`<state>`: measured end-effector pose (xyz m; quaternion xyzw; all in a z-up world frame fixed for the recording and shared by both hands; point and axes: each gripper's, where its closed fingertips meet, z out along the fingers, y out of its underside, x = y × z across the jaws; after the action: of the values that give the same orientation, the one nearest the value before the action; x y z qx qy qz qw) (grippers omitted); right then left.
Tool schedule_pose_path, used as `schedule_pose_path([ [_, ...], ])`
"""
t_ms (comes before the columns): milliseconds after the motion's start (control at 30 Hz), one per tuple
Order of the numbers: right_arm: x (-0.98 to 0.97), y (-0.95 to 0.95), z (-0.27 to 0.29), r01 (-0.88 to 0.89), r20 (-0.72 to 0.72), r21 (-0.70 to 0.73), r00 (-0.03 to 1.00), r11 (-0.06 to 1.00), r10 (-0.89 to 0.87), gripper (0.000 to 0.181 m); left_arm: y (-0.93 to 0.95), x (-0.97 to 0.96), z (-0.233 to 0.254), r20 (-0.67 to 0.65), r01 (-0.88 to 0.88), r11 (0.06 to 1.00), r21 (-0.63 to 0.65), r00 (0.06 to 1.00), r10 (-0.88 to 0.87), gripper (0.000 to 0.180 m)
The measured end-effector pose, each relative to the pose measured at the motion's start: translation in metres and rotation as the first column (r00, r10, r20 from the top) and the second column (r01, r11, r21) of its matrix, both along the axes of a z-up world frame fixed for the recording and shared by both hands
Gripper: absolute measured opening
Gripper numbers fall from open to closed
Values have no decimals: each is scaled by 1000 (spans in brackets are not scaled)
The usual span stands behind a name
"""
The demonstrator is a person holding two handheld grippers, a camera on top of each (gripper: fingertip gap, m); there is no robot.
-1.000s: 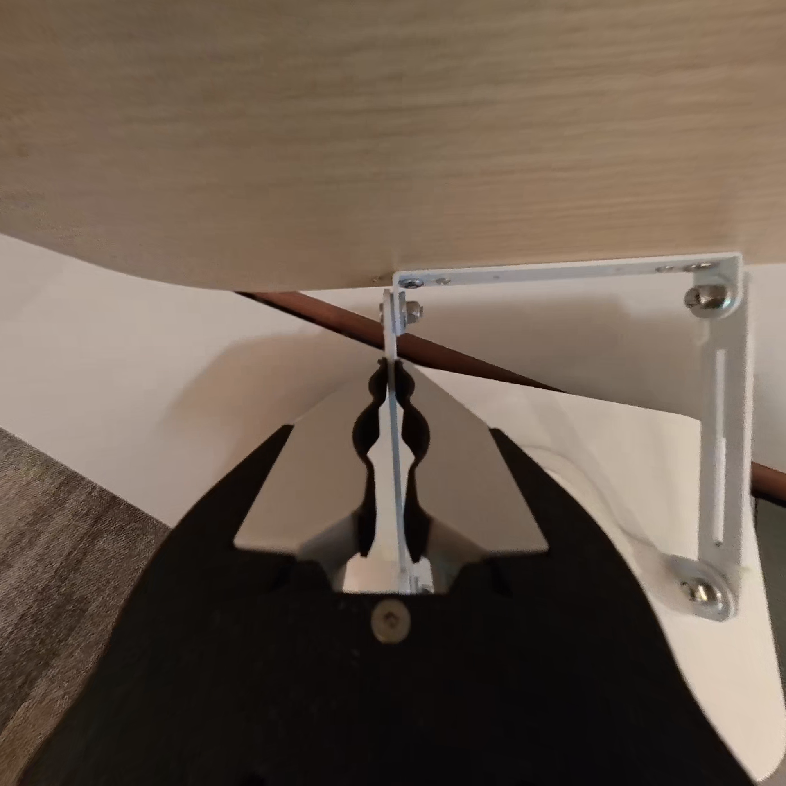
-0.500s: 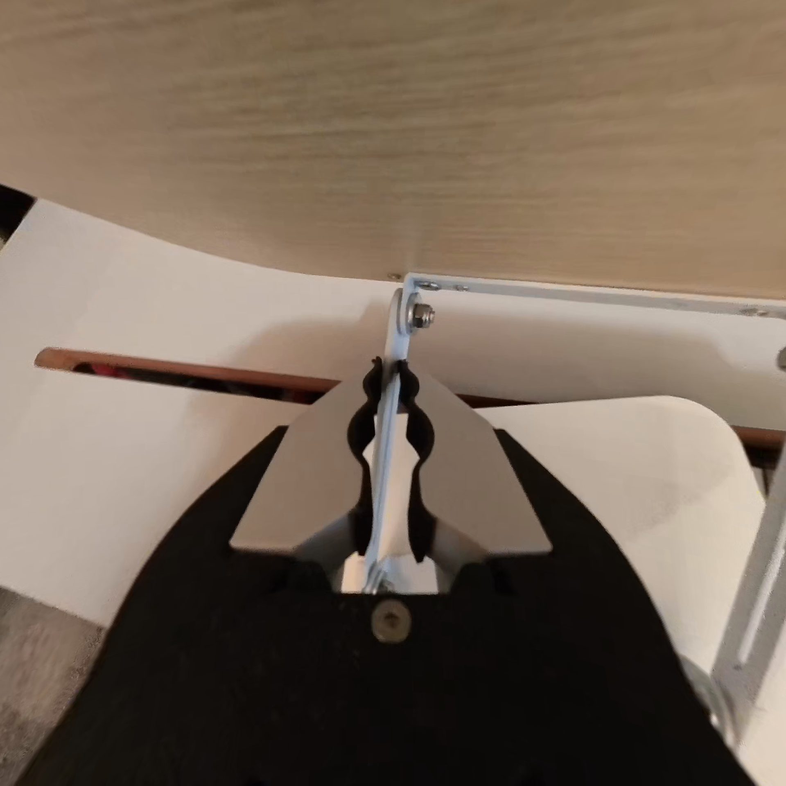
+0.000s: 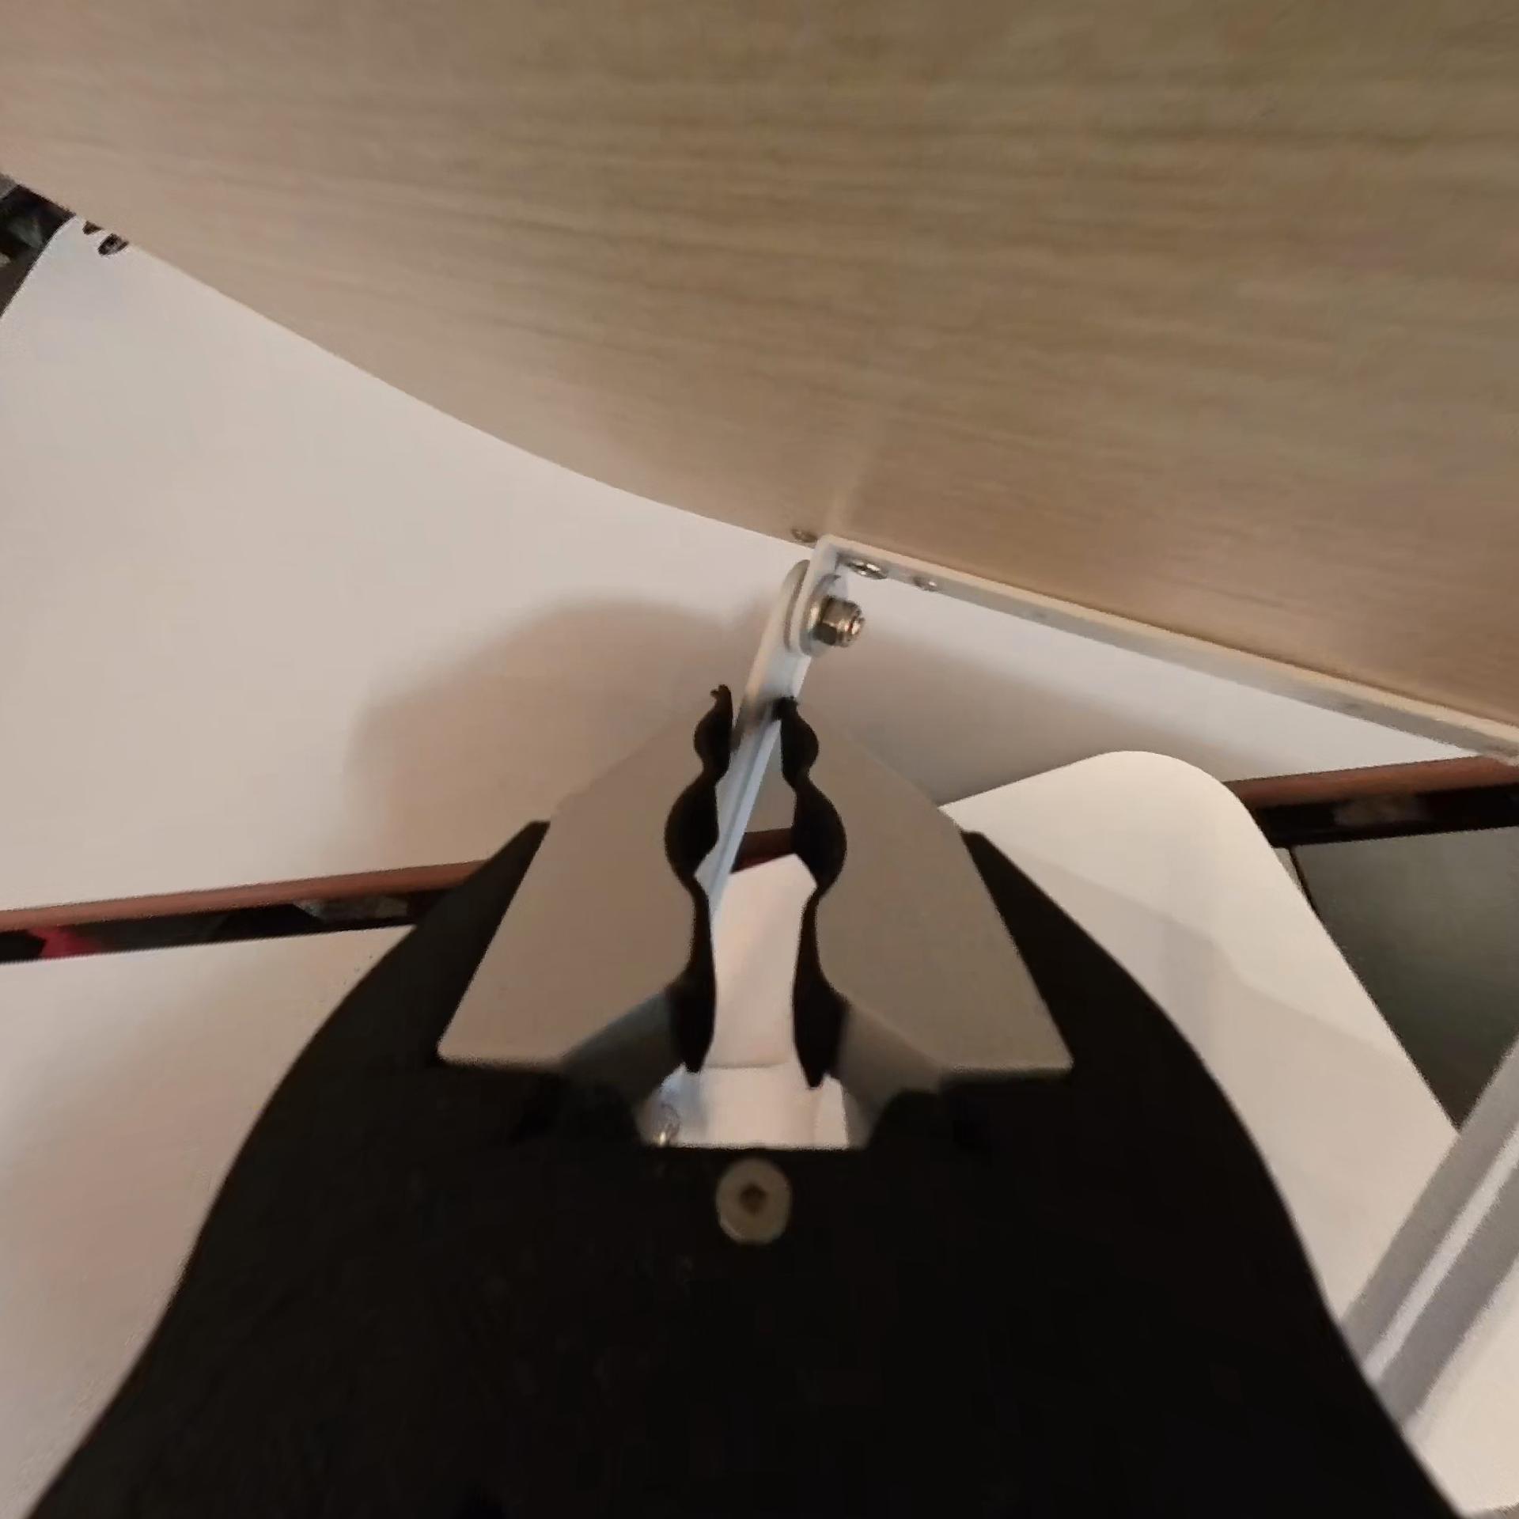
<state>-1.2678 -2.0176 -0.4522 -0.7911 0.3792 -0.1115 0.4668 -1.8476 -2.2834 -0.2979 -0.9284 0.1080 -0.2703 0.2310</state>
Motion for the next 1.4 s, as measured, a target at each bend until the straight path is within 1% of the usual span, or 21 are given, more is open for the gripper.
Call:
schedule_pose_path([
  [100, -5, 2, 0, -57, 51, -42, 997, 997, 59, 9, -1, 6, -4, 3, 11, 1000, -6, 1000, -11, 50],
  [200, -21, 8, 0, -165, 98, -75, 980, 983, 172, 8, -1, 14, -4, 10, 24, 1000, -5, 1000, -24, 49],
  [433, -86, 2, -1, -401, 202, -166, 880, 901, 430, 2, -2, 33, -4, 20, 63, 998, 5, 998, -63, 49],
  [533, -108, -11, -1, -475, 191, -139, 848, 869, 494, 4, -1, 39, -2, 20, 79, 997, 16, 997, -79, 49],
  [633, -115, -18, -1, -525, 207, -162, 809, 835, 549, 5, -3, 44, 0, 15, 94, 995, 25, 995, -94, 49],
  [667, -115, -19, -1, -535, 195, -150, 808, 831, 556, 4, -4, 46, 1, 14, 99, 995, 24, 995, -99, 49],
  [767, -113, -17, -1, -540, 108, -44, 834, 841, 541, 3, -5, 49, 1, 5, 109, 994, 27, 994, -109, 49],
  [867, -105, -11, -1, -501, 59, 26, 865, 865, 499, 3, -4, 52, 3, -4, 111, 993, 32, 994, -111, 49],
  [967, -94, -3, -1, -411, -29, 135, 908, 902, 418, 5, -4, 50, 6, -18, 109, 993, 37, 994, -109, 49],
  [1033, -84, 2, -1, -328, -83, 178, 934, 928, 346, 7, -2, 49, 11, -21, 96, 994, 49, 995, -95, 49],
  [1233, -46, 10, -1, -101, -168, 224, 976, 969, 141, 9, 1, 47, 9, -1, 35, 999, 41, 999, -35, 49],
  [1300, -36, 10, -1, -73, -171, 217, 979, 973, 111, 10, 2, 45, 10, 1, 14, 999, 43, 1000, -14, 49],
  [1400, -33, 9, -2, -78, -158, 206, 981, 975, 112, 9, 6, 44, 11, 10, -17, 999, 46, 1000, 17, 49],
])
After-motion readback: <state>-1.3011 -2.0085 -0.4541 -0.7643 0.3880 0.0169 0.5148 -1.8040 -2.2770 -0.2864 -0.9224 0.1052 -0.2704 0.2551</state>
